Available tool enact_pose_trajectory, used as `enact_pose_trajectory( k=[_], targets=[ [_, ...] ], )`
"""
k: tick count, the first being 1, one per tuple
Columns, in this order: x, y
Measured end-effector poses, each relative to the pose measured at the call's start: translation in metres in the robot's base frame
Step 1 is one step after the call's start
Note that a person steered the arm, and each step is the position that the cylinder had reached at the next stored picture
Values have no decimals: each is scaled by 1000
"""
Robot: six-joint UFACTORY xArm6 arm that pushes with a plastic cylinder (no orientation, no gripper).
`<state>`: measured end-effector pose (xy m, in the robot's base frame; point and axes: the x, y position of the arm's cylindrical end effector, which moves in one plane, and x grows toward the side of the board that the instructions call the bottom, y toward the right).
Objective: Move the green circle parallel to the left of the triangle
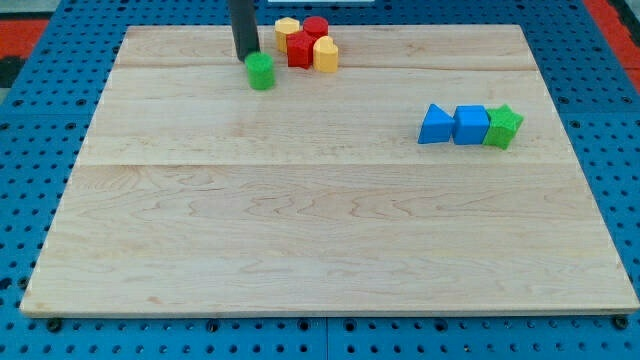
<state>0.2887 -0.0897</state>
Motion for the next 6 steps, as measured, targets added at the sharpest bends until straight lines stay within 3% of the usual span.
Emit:
enact_pose_trajectory(
  k=[1, 2, 3, 4, 5, 6],
  targets=[
    [55, 8],
    [51, -22],
    [79, -43],
    [97, 49],
    [64, 24],
    [52, 47]
  ],
)
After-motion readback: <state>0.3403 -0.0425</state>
